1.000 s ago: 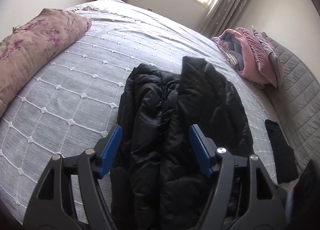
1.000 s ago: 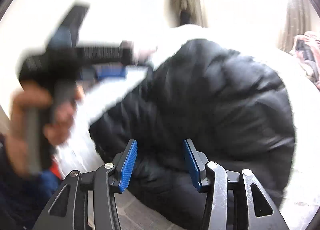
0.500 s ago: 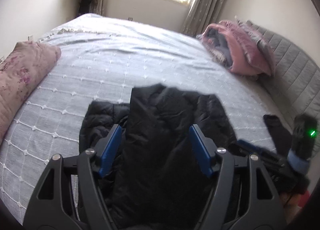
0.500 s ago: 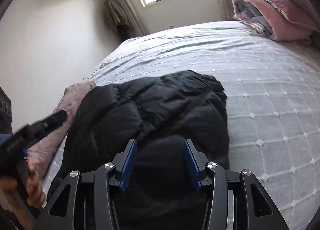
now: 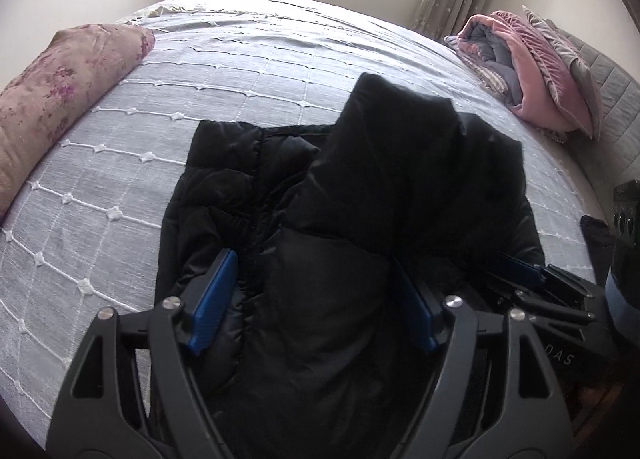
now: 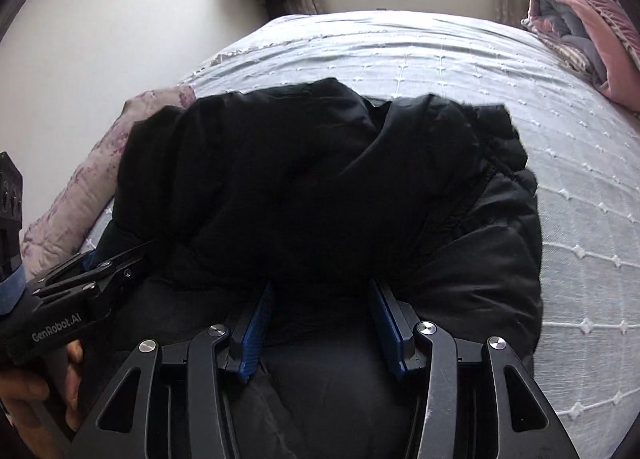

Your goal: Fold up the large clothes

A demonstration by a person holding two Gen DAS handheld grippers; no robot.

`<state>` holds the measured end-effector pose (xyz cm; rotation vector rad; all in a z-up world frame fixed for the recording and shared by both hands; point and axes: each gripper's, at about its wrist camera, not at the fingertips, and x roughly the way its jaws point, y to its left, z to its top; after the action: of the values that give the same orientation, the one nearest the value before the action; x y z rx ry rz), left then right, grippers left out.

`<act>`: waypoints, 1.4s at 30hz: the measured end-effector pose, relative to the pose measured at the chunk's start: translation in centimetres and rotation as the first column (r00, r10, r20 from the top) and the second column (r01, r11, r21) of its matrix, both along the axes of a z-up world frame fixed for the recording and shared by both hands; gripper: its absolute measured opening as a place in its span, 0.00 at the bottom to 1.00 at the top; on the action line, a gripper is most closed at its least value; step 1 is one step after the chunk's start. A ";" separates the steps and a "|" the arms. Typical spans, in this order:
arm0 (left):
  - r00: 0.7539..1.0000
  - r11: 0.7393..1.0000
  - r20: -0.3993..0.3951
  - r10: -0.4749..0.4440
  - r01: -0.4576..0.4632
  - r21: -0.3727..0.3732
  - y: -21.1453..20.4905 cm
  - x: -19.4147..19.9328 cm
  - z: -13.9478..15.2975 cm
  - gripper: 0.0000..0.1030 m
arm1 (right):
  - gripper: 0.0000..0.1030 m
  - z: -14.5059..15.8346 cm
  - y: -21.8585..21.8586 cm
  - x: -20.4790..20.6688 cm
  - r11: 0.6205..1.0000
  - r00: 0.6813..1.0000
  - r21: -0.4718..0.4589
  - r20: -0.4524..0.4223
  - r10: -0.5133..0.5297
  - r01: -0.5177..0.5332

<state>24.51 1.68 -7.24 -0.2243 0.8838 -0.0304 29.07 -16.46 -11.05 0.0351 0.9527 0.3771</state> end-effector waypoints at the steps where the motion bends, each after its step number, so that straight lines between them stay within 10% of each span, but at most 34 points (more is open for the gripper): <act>1: 1.000 1.000 0.002 0.003 -0.003 0.017 -0.3 0.0 -0.2 0.76 | 0.49 -0.2 0.0 -0.1 1.000 1.000 -0.005 0.000 0.001 -0.001; 13: 1.000 1.000 0.017 0.003 -0.003 0.010 0.6 -1.7 0.7 0.78 | 0.51 2.9 -1.4 -2.8 1.000 0.998 0.013 0.054 -0.012 0.012; 18: 0.998 0.999 0.063 0.021 -0.018 -0.047 3.1 -5.0 3.0 0.78 | 0.73 4.9 -6.1 -6.0 0.983 0.989 0.135 0.069 -0.131 0.121; 30: 0.996 0.982 -0.081 -0.032 0.017 -0.190 7.0 -8.2 0.7 0.79 | 0.74 4.3 -12.8 -8.1 0.854 0.952 0.419 -0.148 -0.270 0.307; 42: 0.985 0.953 -0.149 -0.084 0.036 -0.302 8.2 -10.1 -1.7 0.86 | 0.74 1.4 -12.5 -11.7 0.886 0.956 0.377 -0.214 -0.200 0.270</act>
<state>14.45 9.84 -8.98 -0.4876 1.0456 -0.2066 17.33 -28.93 -9.68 0.5660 1.0112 0.3425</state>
